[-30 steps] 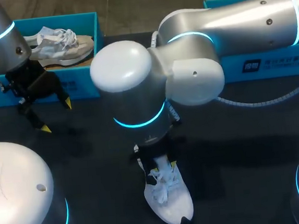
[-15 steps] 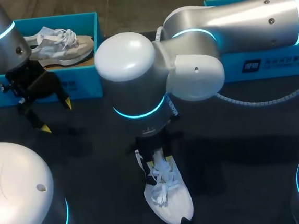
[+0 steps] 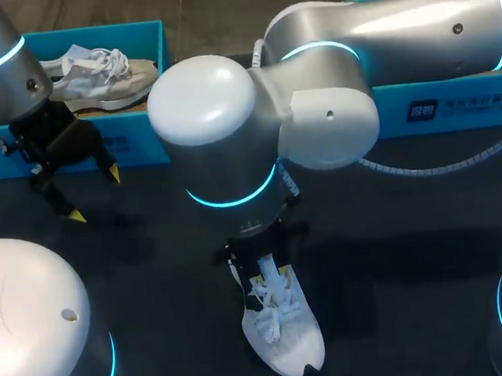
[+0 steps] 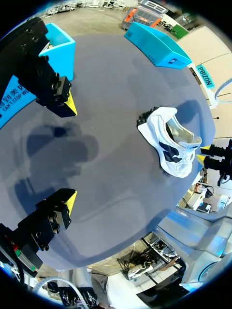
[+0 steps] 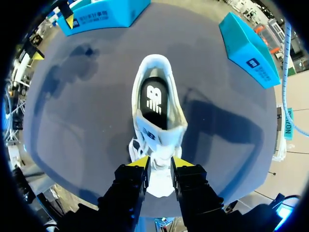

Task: Take the shoe out of the shoebox, open the shoe tongue, remove and reinsert the insole, then place the shoe into the shoebox

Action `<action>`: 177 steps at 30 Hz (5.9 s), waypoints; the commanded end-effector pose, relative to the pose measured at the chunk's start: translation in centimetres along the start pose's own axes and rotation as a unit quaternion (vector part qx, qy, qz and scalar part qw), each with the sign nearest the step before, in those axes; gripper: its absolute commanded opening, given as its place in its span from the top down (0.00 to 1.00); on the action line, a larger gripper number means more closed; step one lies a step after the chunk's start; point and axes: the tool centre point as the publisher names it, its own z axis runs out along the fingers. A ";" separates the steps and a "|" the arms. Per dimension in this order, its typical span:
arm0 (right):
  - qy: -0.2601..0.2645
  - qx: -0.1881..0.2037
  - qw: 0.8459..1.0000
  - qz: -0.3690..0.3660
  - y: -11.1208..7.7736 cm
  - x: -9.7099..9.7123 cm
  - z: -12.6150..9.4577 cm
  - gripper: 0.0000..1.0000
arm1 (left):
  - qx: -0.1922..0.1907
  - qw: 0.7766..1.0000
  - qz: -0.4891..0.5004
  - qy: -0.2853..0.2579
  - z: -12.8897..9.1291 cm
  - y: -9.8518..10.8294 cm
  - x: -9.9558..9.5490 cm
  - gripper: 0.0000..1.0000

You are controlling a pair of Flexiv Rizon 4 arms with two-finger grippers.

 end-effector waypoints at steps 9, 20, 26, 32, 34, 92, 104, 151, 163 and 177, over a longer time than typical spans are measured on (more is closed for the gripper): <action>0.030 0.026 0.992 0.123 2.3 0.4 4.5 0.71 | 0.000 1.000 0.001 -0.001 0.0 0.0 0.1 0.00; 0.012 0.008 0.996 0.092 3.3 0.2 2.0 0.67 | 0.000 1.000 0.001 -0.001 0.0 0.0 0.1 0.00; -0.001 -0.010 0.998 0.064 3.3 0.2 0.7 0.63 | 0.000 1.000 0.001 -0.001 0.0 0.0 0.1 0.00; -0.005 -0.036 0.999 -0.009 4.1 0.4 -0.1 0.57 | 0.000 1.000 0.001 -0.001 0.0 0.0 0.1 0.00; 0.007 -0.049 0.998 -0.046 4.4 0.6 -0.4 0.53 | 0.000 1.000 0.001 -0.001 0.0 0.0 0.1 0.00; -0.020 -0.123 0.710 -0.693 14.1 0.9 2.3 0.00 | 0.000 1.000 0.001 -0.001 0.0 0.0 0.1 0.00; -0.023 -0.129 0.708 -0.693 15.5 0.1 5.1 0.00 | 0.000 1.000 0.001 -0.001 0.0 0.0 0.1 0.00; 0.001 -0.054 0.705 -0.707 17.2 -0.1 10.2 1.00 | 0.000 1.000 0.001 -0.001 0.0 0.0 0.1 0.00; 0.002 -0.045 0.701 -0.712 16.9 -0.4 9.6 1.00 | 0.000 1.000 0.001 -0.001 0.0 0.0 0.1 0.00; -0.032 -0.076 0.728 -0.681 20.0 -5.4 2.7 1.00 | 0.000 1.000 0.001 -0.001 0.0 0.0 0.1 0.00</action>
